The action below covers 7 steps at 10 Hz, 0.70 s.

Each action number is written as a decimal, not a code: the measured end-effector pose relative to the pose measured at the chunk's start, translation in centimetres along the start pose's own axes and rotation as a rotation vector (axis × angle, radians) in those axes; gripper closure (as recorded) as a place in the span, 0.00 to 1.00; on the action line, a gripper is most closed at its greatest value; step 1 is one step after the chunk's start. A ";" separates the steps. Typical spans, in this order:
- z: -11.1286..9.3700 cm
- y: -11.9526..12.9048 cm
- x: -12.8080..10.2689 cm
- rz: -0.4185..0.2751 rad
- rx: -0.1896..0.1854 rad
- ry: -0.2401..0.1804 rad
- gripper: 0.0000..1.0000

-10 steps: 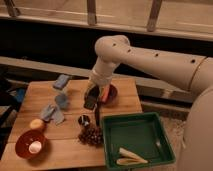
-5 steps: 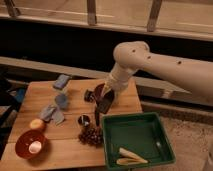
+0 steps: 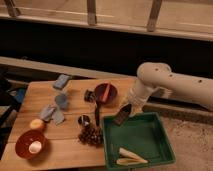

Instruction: Wipe tray with eraser

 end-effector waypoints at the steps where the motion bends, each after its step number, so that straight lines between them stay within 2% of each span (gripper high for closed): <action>1: 0.4 -1.3 -0.3 0.048 0.007 0.006 1.00; 7: 0.5 -1.4 -0.3 0.055 0.009 0.009 1.00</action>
